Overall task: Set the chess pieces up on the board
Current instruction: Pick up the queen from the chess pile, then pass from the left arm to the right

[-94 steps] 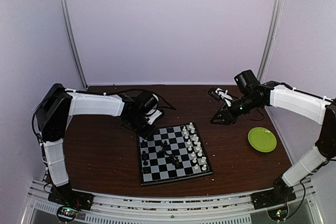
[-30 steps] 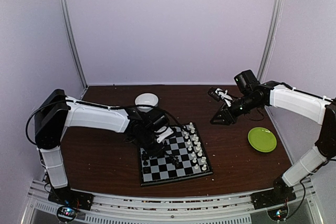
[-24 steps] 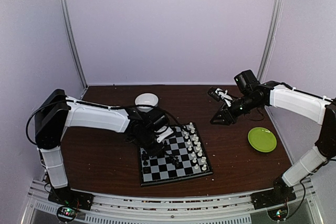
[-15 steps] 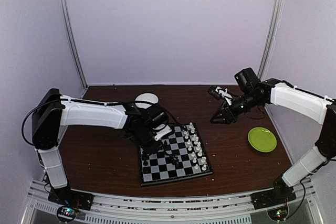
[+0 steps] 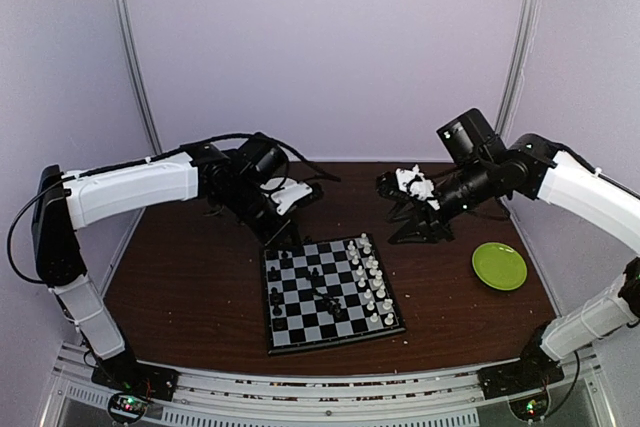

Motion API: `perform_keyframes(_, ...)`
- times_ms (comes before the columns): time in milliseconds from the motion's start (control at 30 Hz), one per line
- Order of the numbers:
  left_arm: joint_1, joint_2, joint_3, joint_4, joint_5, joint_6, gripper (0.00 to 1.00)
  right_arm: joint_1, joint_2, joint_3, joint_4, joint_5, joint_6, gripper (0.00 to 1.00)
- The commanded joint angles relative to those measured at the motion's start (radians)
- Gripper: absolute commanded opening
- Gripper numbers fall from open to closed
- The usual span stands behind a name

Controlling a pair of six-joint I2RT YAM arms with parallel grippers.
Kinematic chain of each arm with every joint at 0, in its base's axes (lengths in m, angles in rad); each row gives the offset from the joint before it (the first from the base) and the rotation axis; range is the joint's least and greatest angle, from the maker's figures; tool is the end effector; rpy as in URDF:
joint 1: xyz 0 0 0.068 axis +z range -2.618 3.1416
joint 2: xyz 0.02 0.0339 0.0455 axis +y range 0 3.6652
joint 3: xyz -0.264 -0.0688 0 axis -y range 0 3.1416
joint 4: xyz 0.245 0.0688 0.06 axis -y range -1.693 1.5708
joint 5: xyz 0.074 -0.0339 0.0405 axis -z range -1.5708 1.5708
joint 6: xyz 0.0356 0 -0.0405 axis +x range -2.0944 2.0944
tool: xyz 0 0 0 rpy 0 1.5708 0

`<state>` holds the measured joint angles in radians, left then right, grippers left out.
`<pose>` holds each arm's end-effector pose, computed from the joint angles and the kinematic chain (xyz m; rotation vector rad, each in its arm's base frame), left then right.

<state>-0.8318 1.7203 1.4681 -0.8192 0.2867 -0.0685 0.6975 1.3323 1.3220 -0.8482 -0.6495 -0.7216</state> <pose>0.2373 -0.2753 0.2766 1.1141 2.5053 -0.6601 0.1932 0.1900 0.3500 -1.7309 1.5699 0.7702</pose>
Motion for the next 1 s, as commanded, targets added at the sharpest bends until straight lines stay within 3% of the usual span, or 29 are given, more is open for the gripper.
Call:
perform_keyframes(0,0.045,0.005,0.071,-0.068,0.227,0.025,0.05,0.147,0.061,0.044,0.009,0.316,-0.116,0.41)
perform_keyframes(333,0.046,0.024,0.158,-0.136,0.415,0.029,0.05,0.311,0.225,0.201,0.158,0.571,-0.156,0.43)
perform_keyframes(767,0.046,0.015,0.164,-0.140,0.452,0.022,0.05,0.391,0.353,0.293,0.141,0.615,-0.230,0.46)
perform_keyframes(967,0.045,0.010,0.154,-0.140,0.458,0.023,0.05,0.405,0.370,0.293,0.136,0.634,-0.248,0.36)
